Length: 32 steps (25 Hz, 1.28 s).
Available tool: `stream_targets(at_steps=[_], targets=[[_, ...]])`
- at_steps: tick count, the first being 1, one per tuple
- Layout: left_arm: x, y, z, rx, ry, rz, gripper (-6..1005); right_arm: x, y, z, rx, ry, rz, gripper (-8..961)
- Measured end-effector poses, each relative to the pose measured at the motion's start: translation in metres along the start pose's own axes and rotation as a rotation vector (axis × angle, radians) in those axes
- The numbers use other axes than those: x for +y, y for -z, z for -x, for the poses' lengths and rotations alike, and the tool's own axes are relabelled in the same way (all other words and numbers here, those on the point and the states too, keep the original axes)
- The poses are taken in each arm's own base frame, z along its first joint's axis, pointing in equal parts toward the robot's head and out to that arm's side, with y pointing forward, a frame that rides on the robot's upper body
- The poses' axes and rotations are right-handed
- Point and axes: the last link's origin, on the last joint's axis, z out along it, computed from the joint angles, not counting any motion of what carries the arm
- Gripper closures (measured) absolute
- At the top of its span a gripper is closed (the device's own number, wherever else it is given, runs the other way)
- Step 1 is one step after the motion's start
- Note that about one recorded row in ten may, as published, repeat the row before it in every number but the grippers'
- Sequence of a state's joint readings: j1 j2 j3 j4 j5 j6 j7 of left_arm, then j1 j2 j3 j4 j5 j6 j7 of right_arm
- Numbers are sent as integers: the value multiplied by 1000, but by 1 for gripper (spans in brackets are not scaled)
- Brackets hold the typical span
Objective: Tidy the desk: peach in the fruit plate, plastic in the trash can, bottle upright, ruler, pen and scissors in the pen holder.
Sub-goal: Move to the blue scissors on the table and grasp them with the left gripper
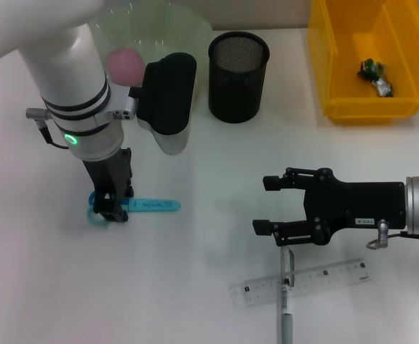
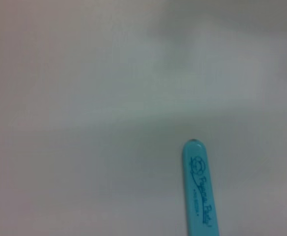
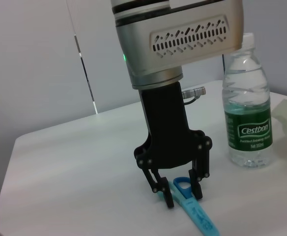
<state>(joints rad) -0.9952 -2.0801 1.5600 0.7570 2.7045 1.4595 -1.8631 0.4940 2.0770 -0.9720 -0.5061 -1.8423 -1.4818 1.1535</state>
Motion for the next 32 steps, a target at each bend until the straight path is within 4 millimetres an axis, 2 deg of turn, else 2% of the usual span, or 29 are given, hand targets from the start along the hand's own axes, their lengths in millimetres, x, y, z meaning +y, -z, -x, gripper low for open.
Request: stream_targets(at_steps=[32], targets=[[0,-1,-1,4,-6,0,607,0,-1,2,-2,4,3,134]])
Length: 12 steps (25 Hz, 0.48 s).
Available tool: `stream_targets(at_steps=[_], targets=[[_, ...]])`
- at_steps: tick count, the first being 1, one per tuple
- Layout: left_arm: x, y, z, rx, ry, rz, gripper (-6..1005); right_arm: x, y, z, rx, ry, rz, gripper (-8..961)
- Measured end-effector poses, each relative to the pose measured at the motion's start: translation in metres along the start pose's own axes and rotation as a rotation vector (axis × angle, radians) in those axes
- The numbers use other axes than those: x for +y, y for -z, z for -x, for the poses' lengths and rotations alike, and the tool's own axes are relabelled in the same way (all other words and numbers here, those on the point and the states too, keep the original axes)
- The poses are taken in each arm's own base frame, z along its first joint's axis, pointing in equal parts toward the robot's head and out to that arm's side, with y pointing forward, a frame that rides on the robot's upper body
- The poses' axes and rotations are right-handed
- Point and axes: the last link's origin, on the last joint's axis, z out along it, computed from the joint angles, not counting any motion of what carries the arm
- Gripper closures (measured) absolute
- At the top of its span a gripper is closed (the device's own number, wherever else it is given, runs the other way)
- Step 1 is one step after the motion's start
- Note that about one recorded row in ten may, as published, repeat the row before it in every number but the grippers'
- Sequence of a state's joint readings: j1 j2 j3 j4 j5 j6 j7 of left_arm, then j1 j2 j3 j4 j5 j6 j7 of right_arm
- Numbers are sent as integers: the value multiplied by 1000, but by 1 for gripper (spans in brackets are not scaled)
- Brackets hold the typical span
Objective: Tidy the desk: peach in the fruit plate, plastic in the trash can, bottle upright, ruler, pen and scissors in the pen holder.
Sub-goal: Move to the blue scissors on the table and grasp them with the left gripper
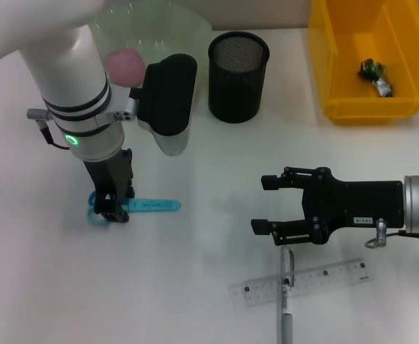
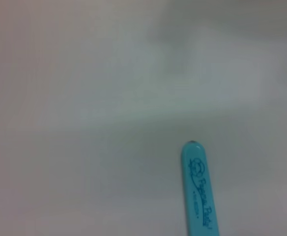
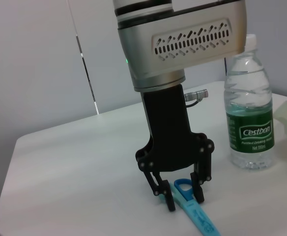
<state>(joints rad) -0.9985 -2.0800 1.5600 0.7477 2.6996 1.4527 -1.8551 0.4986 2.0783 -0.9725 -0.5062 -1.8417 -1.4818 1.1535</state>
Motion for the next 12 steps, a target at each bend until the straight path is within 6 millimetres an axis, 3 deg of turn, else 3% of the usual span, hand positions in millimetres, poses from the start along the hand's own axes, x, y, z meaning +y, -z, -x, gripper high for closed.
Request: stream_targets(at_steps=[10,12], targets=[[0,-1,1,0,-6,0,611,0,0,0,-2,0,-1,134],[0,-1,1,1,-7,-2,699,0,0,0,-2,0,-1,134]])
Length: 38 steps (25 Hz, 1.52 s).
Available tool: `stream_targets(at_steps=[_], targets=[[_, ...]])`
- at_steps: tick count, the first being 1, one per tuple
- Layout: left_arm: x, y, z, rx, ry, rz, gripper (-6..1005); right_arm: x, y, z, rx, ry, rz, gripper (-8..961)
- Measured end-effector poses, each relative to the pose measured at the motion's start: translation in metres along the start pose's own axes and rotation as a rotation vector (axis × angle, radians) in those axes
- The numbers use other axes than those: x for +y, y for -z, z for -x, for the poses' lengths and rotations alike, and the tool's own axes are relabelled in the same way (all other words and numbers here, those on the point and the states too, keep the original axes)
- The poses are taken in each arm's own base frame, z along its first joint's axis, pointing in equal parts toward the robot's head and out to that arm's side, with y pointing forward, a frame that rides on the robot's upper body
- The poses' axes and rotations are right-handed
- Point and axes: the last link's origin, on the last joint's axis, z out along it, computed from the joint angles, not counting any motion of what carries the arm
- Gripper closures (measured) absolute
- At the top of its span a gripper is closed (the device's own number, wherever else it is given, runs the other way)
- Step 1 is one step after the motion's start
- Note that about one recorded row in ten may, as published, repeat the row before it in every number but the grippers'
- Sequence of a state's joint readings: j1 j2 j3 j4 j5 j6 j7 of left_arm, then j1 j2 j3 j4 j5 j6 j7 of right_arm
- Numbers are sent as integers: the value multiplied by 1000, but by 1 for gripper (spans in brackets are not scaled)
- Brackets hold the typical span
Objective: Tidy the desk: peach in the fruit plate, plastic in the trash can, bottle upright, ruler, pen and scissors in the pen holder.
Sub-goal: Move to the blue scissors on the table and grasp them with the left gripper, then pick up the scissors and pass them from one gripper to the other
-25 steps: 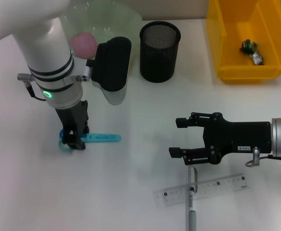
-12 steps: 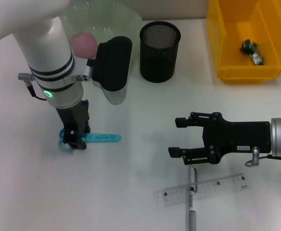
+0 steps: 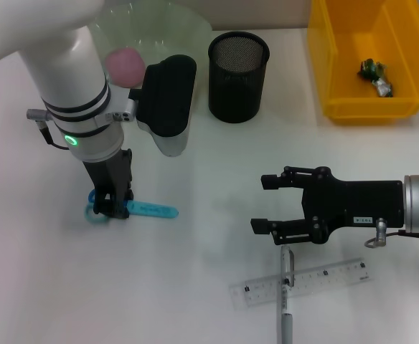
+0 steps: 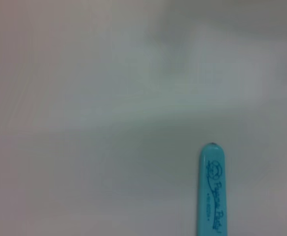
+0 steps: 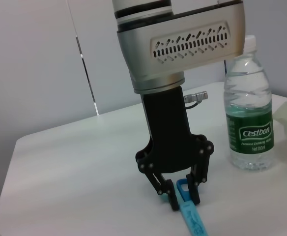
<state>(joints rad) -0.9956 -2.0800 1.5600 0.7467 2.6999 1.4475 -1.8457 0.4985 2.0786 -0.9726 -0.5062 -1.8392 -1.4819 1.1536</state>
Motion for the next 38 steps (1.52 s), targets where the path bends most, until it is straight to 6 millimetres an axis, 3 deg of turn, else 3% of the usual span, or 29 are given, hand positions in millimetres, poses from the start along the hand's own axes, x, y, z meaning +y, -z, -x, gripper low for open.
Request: stream_targets(at_steps=[1,12,23,29,32,34,37,38], targets=[[0,0,0,0,0,0,743,0,0,0,-1,0,0,134],[0,7,0,53,39,13,742,0,1,0,-4,-7,-5,134],[8,33,23,288,204,93,741,4,5,-1,-19,-38,14,134],[27,56,48,661,333,167,743,8,9,0,-31,-70,40,135],[34,57,55,761,363,179,746,10,9,1,-34,-86,53,135],[47,54,63,944,420,181,746,11,10,1,-36,-97,66,135],[52,52,66,1014,445,182,746,12,11,2,-38,-104,77,135],[60,47,68,1151,495,190,746,13,11,2,-38,-103,80,135]])
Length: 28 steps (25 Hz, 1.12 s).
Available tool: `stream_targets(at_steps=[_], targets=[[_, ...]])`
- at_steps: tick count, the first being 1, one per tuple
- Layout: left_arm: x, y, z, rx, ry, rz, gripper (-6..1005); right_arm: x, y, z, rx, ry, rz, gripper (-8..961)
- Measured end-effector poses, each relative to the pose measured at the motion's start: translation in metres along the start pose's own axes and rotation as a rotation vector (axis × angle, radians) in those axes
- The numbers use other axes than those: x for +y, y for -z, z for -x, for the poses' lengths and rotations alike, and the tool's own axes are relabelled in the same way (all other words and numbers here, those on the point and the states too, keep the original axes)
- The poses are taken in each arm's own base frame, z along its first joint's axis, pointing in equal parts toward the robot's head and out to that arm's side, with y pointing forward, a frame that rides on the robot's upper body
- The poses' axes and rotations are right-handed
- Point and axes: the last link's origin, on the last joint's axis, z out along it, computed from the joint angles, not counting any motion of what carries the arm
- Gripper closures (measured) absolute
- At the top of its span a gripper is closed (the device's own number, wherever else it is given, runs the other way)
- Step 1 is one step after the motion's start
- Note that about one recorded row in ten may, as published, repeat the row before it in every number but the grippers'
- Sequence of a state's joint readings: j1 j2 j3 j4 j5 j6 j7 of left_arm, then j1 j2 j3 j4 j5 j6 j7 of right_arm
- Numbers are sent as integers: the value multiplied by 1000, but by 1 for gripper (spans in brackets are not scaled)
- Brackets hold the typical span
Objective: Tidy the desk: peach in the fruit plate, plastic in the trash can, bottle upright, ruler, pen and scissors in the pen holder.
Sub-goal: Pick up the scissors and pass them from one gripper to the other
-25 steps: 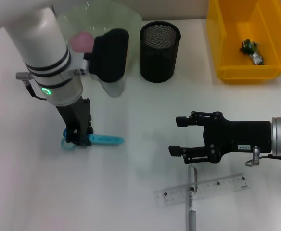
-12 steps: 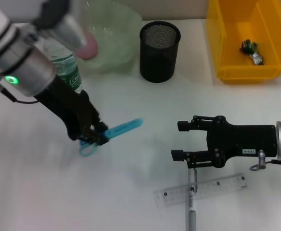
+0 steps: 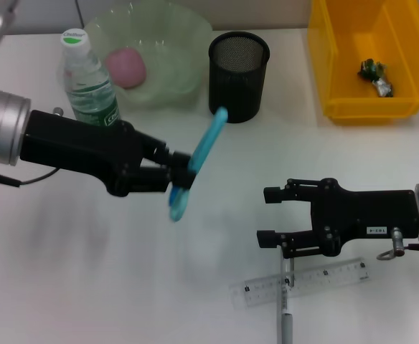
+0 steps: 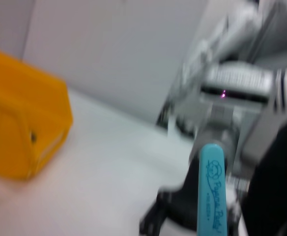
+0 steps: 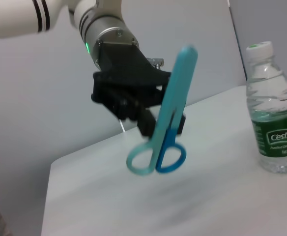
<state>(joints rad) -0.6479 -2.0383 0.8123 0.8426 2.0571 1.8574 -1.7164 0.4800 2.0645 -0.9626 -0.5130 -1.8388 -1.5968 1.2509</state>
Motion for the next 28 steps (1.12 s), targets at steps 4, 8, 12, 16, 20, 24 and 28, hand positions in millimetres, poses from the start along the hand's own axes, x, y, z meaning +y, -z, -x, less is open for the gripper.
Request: stream_targets(at_steps=[4,8,12,16,20,24,28], targets=[[3,0,10,164,59,16,746,1,2,-1,6,-1,9,135],[4,-2,29,384,157,19,746,1,2,0,8,19,12,135],[9,-14,48,516,241,7,746,1,1,2,5,43,15,135],[12,-25,67,651,325,-37,746,-2,0,6,-1,102,11,135],[17,-29,80,760,379,-78,746,-3,0,9,-12,140,3,134],[20,-33,89,874,452,-128,746,-3,-5,10,-37,216,-14,134],[21,-38,93,936,492,-154,746,-5,-3,11,-72,253,-49,134]])
